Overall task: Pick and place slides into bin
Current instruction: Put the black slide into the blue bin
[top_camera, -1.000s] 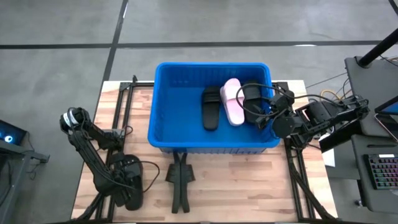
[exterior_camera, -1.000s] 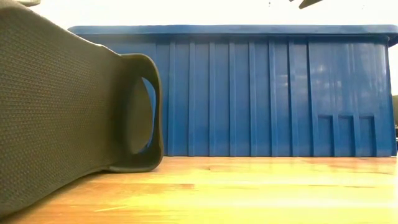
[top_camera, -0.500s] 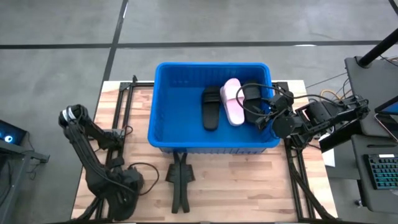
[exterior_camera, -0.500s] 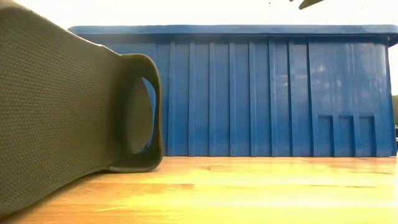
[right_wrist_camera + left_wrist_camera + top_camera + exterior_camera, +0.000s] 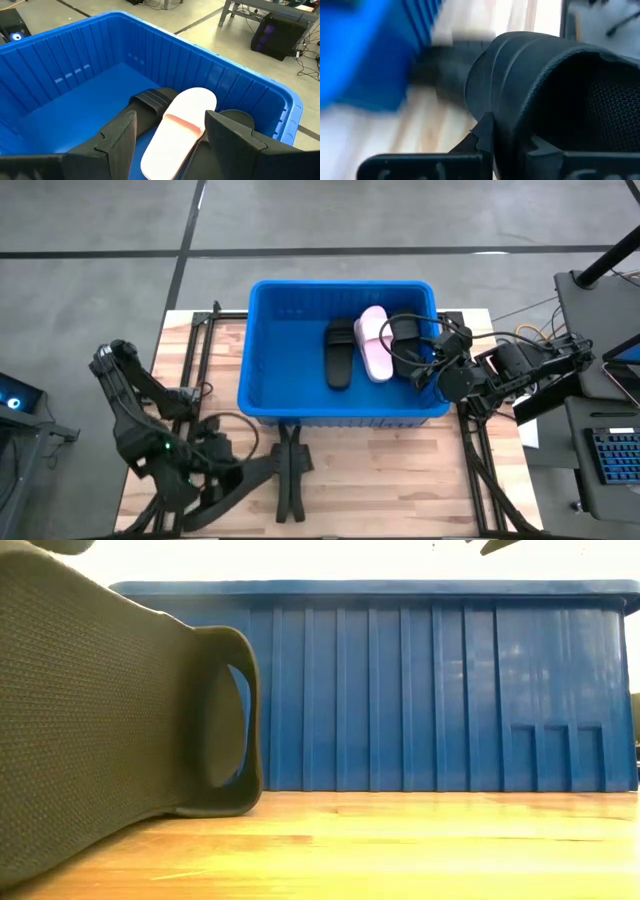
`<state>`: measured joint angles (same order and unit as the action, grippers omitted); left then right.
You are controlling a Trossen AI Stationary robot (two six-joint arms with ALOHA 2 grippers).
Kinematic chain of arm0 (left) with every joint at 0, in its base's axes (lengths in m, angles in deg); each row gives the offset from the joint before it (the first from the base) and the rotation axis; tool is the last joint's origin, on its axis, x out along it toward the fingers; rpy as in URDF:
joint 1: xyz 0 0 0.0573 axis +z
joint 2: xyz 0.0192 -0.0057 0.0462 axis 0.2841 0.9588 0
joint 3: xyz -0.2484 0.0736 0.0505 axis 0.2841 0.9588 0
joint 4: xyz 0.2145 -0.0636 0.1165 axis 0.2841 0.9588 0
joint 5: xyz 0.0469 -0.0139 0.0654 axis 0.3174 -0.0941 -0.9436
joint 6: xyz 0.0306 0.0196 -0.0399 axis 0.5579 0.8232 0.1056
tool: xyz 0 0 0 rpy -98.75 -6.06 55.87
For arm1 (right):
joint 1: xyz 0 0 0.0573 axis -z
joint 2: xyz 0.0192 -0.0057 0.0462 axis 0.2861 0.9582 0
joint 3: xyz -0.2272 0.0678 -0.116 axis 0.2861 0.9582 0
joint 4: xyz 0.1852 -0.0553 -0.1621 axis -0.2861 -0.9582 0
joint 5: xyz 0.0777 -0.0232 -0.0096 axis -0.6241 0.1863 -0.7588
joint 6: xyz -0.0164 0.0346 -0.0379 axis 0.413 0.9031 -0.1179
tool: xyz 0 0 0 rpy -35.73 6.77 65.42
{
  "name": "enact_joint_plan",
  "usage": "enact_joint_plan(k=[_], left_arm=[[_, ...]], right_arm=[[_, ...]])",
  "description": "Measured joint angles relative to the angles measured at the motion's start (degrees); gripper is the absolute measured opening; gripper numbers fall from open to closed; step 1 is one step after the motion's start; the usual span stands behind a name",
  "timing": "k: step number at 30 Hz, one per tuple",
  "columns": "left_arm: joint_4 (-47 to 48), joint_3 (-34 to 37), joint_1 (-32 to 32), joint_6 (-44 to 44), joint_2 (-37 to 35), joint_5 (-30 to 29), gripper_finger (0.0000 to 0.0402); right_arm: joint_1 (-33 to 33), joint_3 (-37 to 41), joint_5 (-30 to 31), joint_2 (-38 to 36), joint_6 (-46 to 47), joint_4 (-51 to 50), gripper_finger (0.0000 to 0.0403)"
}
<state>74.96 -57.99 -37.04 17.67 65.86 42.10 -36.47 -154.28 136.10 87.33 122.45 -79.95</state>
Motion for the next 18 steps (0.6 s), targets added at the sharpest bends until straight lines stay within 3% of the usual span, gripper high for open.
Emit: enact_joint_plan(k=[5, 12, 18], left_arm=[[0.1, -7.4, 7.0, 11.9, 0.8, -6.8, 0.0002], [-1.1, -11.6, 20.8, 25.4, 3.6, -8.7, 0.0002], [-15.9, -11.7, 31.1, 43.4, 6.5, -8.8, 0.0002]], right_arm=[[0.0, 0.0, 0.0, 0.0, 0.0, 0.0, 0.0224], [0.0, 0.0, 0.0, 0.0, 0.0, 0.0, 0.0224], [0.0, 0.0, 0.0, 0.0, -0.1, -0.2, 0.0224]])
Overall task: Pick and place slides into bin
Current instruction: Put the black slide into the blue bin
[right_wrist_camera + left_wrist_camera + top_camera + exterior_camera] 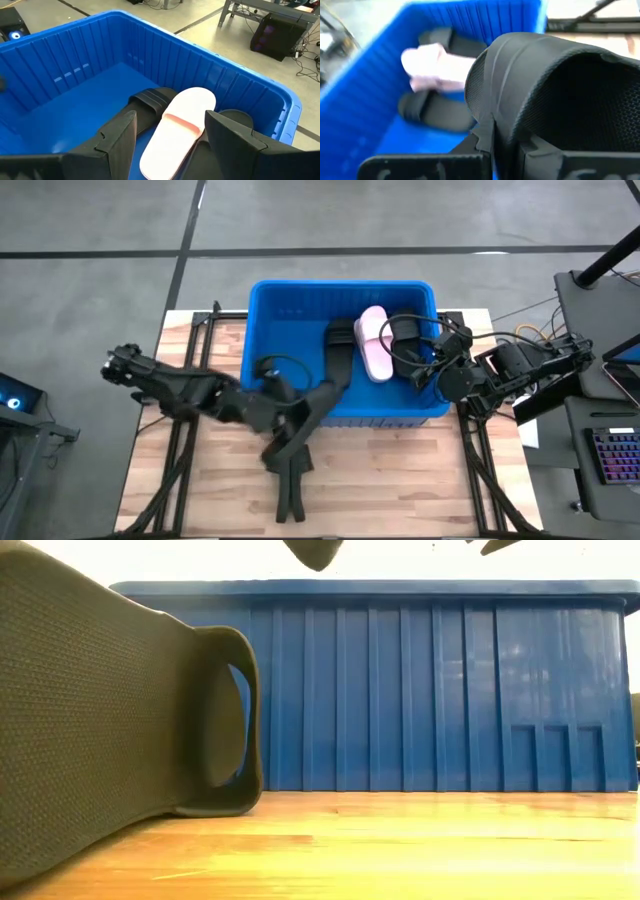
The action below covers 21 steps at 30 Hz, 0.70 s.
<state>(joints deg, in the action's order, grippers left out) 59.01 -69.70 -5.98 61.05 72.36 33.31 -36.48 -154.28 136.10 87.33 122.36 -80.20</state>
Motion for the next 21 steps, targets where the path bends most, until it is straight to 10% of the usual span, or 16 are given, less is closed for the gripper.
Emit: enact_joint_plan(k=[9, 21], left_arm=[[-16.5, 0.4, 12.3, 12.1, 7.0, -12.9, 0.0002], [-21.1, -2.3, 23.7, 24.9, 21.0, -13.1, 0.0001]], right_arm=[[0.0, 0.0, 0.2, -1.9, -0.2, -0.5, 0.0224], [0.0, 0.0, 3.6, -8.8, -3.6, -1.2, 0.0224]])
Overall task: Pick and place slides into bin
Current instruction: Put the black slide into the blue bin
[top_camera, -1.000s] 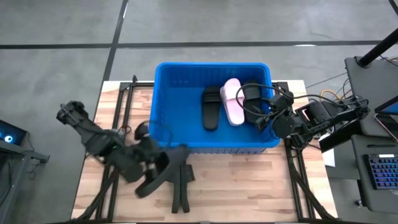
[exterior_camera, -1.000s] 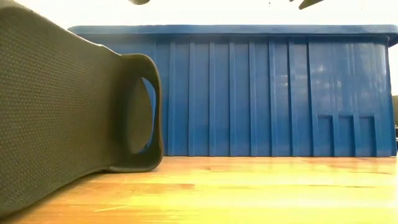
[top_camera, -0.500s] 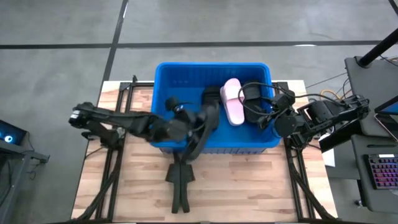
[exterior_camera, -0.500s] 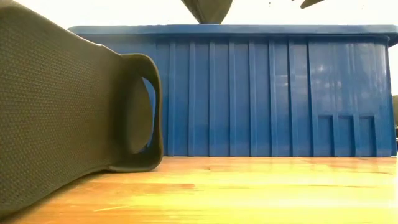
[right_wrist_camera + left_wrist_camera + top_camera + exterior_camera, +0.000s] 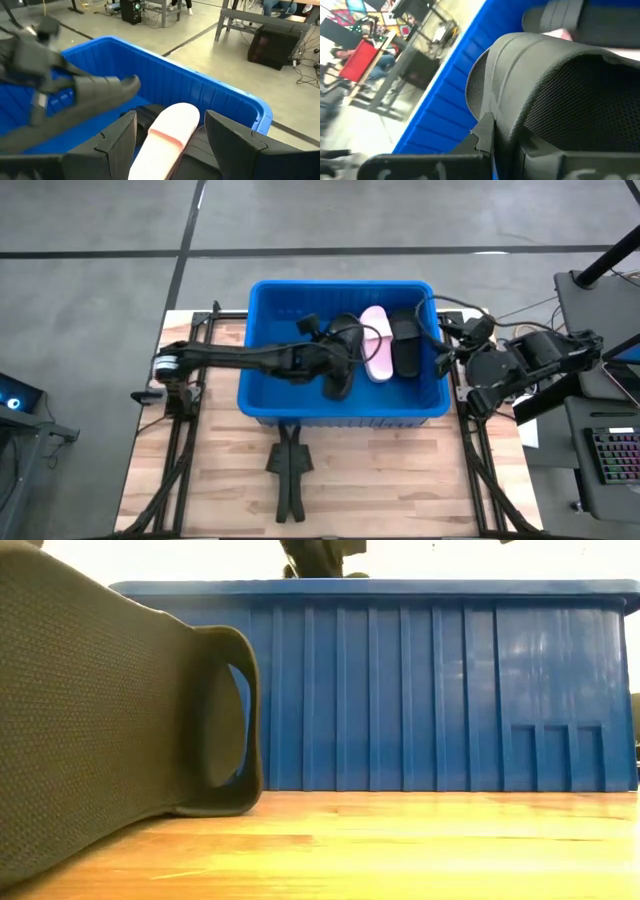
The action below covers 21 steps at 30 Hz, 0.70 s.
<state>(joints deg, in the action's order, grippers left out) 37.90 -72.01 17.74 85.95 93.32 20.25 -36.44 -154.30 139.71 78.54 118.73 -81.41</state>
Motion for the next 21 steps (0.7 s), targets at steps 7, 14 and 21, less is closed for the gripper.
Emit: enact_joint_plan(k=[7, 14, 21], left_arm=[[0.3, -3.7, 4.1, 2.8, 6.9, -4.1, 0.0001], [-0.2, -5.6, 8.5, 3.8, 10.9, -5.2, 0.0001], [-0.1, -5.4, 11.7, 3.9, 13.4, -4.7, 0.0001]], right_arm=[[0.0, 0.0, 0.0, -3.0, 2.0, 0.2, 0.0224], [0.0, 0.0, -0.5, -3.2, 1.3, 0.0, 0.0224], [0.0, 0.0, -0.5, -2.8, 0.7, 0.1, 0.0224]])
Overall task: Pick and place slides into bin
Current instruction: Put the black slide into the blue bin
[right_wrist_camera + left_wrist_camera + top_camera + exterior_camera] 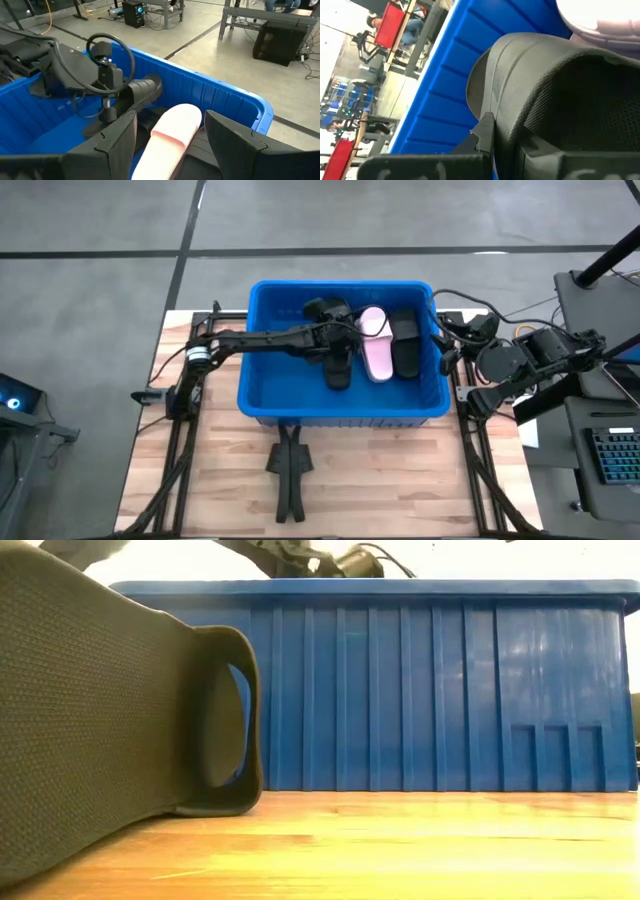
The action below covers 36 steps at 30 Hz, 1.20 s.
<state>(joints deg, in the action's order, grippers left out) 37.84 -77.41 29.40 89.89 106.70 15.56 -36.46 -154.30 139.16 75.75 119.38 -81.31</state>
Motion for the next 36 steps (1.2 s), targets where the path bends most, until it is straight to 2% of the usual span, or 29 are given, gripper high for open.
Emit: enact_joint_plan(k=[7, 15, 27, 36], left_arm=[[-0.6, 0.1, 0.5, 0.8, 2.3, 1.1, 0.0001], [-6.9, 0.0, 0.5, 10.2, 5.6, 1.4, 0.0001], [-9.8, 0.0, 0.6, 10.9, 5.9, 2.2, 0.0001], [-10.2, 0.6, 1.1, 11.0, 5.9, 8.1, 0.0001]], right_arm=[[0.0, 0.0, 0.0, 0.3, -1.3, -0.1, 0.0224], [0.0, 0.0, -0.2, 0.3, -3.5, -0.2, 0.0224], [0.0, 0.0, -1.5, 0.4, -3.7, -0.2, 0.0224], [0.0, 0.0, -1.6, 0.4, -3.7, -0.2, 0.0224]])
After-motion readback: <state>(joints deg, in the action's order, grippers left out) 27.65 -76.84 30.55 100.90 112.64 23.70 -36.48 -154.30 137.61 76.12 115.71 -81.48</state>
